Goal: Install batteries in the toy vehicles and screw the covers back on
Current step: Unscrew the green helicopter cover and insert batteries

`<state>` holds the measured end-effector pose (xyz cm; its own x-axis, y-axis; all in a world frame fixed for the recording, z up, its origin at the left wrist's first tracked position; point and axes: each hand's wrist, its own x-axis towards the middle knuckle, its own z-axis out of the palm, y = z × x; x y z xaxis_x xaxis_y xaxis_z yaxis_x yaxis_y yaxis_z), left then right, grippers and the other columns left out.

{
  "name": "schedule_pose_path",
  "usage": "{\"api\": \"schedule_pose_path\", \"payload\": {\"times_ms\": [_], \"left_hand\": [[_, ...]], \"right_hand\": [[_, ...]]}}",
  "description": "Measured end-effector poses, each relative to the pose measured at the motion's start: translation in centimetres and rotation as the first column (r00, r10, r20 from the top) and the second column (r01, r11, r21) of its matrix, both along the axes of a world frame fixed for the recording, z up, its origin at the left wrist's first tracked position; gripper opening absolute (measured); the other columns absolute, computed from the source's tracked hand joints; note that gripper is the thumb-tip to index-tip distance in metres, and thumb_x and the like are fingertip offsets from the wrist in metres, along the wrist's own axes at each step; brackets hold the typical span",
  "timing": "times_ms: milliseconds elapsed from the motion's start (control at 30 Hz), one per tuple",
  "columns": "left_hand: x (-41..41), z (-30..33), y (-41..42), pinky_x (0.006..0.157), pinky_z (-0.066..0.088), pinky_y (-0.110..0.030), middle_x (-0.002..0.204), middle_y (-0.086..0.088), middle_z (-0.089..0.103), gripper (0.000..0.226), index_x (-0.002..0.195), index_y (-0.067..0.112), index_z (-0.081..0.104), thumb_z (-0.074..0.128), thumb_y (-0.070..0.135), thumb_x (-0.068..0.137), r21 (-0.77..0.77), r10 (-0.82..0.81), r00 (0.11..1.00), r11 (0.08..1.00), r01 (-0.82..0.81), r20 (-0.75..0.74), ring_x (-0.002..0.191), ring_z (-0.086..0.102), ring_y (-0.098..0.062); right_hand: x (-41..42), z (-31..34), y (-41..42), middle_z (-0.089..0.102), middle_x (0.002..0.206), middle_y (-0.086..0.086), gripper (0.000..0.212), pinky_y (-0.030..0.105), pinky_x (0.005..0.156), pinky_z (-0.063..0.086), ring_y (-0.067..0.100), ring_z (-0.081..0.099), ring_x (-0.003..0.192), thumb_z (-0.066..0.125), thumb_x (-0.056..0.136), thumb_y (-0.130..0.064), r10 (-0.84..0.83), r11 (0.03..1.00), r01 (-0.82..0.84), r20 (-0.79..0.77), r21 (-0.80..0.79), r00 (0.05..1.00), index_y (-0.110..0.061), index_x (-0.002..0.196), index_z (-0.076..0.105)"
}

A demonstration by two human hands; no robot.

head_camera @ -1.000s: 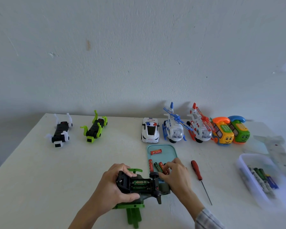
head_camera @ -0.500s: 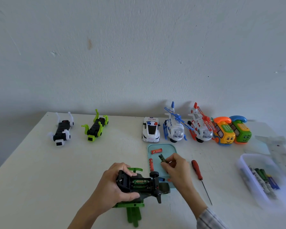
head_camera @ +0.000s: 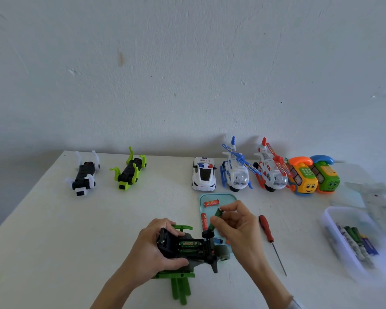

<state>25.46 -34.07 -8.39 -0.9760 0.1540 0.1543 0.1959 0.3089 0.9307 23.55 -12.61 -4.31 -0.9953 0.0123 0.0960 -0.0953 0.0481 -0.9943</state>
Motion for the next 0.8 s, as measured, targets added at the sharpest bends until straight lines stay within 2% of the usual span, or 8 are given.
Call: {"api": "schedule_pose_path", "payload": {"times_ms": [100, 200, 300, 400, 467, 533, 633, 800], "left_hand": [[-0.1, 0.2, 0.0, 0.089, 0.052, -0.032, 0.102, 0.006, 0.066, 0.051, 0.083, 0.043, 0.062, 0.091, 0.037, 0.042, 0.003, 0.006, 1.0, 1.0, -0.006, 0.001, 0.109, 0.059, -0.005], [-0.2, 0.4, 0.1, 0.086, 0.052, -0.03, 0.1, 0.009, 0.065, 0.05, 0.082, 0.042, 0.063, 0.091, 0.037, 0.041, 0.003, 0.006, 1.0, 1.0, -0.006, 0.01, 0.102, 0.062, -0.01], [-0.2, 0.6, 0.2, 0.082, 0.051, -0.025, 0.099, 0.016, 0.063, 0.051, 0.083, 0.04, 0.063, 0.09, 0.037, 0.04, 0.0, 0.006, 1.0, 1.0, -0.006, 0.017, 0.097, 0.063, -0.013], [-0.1, 0.8, 0.2, 0.08, 0.05, -0.021, 0.101, 0.017, 0.063, 0.052, 0.085, 0.04, 0.063, 0.09, 0.039, 0.04, -0.023, 0.008, 1.0, 1.0, -0.007, 0.015, 0.095, 0.063, -0.011], [-0.2, 1.0, 0.2, 0.079, 0.052, -0.022, 0.101, 0.017, 0.063, 0.052, 0.085, 0.039, 0.064, 0.091, 0.037, 0.041, -0.023, -0.001, 1.0, 1.0, 0.001, 0.02, 0.093, 0.064, -0.012], [-0.3, 1.2, 0.1, 0.077, 0.053, -0.023, 0.101, 0.016, 0.064, 0.051, 0.085, 0.039, 0.065, 0.091, 0.034, 0.041, -0.01, -0.012, 0.999, 1.0, 0.013, 0.035, 0.091, 0.066, -0.012], [-0.4, 1.5, 0.0, 0.076, 0.053, -0.021, 0.1, 0.017, 0.063, 0.051, 0.084, 0.04, 0.065, 0.091, 0.035, 0.041, -0.005, -0.017, 0.999, 1.0, 0.017, 0.051, 0.091, 0.066, -0.011], [-0.4, 1.4, -0.1, 0.077, 0.052, -0.02, 0.102, 0.018, 0.063, 0.052, 0.086, 0.039, 0.065, 0.092, 0.037, 0.041, 0.008, -0.026, 0.999, 1.0, 0.025, 0.043, 0.093, 0.066, -0.011]], "right_hand": [[1.5, 0.7, -1.5, 0.066, 0.067, 0.008, 0.017, 0.024, 0.056, 0.05, 0.012, 0.057, 0.057, 0.077, 0.073, 0.0, 0.109, 0.993, -0.107, -0.023, 0.053, 0.994, -0.007, 0.076, 0.062], [2.1, -0.2, -2.6, 0.063, 0.066, -0.006, 0.017, 0.018, 0.057, 0.044, 0.004, 0.051, 0.058, 0.077, 0.075, -0.009, 0.215, 0.933, -0.173, -0.102, 0.316, 0.971, -0.021, 0.072, 0.066], [1.7, -1.1, -3.0, 0.061, 0.072, -0.008, 0.004, 0.026, 0.056, 0.046, 0.009, 0.054, 0.064, 0.063, 0.079, -0.019, 0.397, 0.759, -0.126, -0.3, 0.639, 0.867, -0.022, 0.081, 0.065], [1.3, -1.2, -3.1, 0.059, 0.07, -0.003, 0.016, 0.026, 0.048, 0.045, 0.015, 0.052, 0.058, 0.052, 0.077, -0.014, 0.546, 0.579, -0.03, -0.36, 0.815, 0.757, -0.018, 0.084, 0.066], [1.4, -1.3, -3.2, 0.058, 0.073, -0.004, 0.022, 0.025, 0.049, 0.045, 0.015, 0.051, 0.059, 0.048, 0.075, -0.013, 0.596, 0.5, -0.002, -0.343, 0.866, 0.726, -0.02, 0.086, 0.065], [1.4, -1.6, -3.3, 0.056, 0.076, -0.004, 0.024, 0.025, 0.052, 0.046, 0.015, 0.05, 0.061, 0.046, 0.076, -0.013, 0.611, 0.468, 0.018, -0.338, 0.884, 0.716, -0.022, 0.087, 0.065], [1.4, -1.8, -3.2, 0.057, 0.081, -0.003, 0.028, 0.024, 0.056, 0.045, 0.015, 0.052, 0.065, 0.045, 0.077, -0.014, 0.593, 0.455, 0.027, -0.325, 0.89, 0.736, -0.024, 0.09, 0.068], [2.0, -2.7, -3.0, 0.051, 0.086, -0.004, 0.03, 0.02, 0.067, 0.033, 0.014, 0.049, 0.075, 0.045, 0.084, -0.016, 0.554, 0.452, 0.027, -0.304, 0.892, 0.775, -0.029, 0.099, 0.068]]}}
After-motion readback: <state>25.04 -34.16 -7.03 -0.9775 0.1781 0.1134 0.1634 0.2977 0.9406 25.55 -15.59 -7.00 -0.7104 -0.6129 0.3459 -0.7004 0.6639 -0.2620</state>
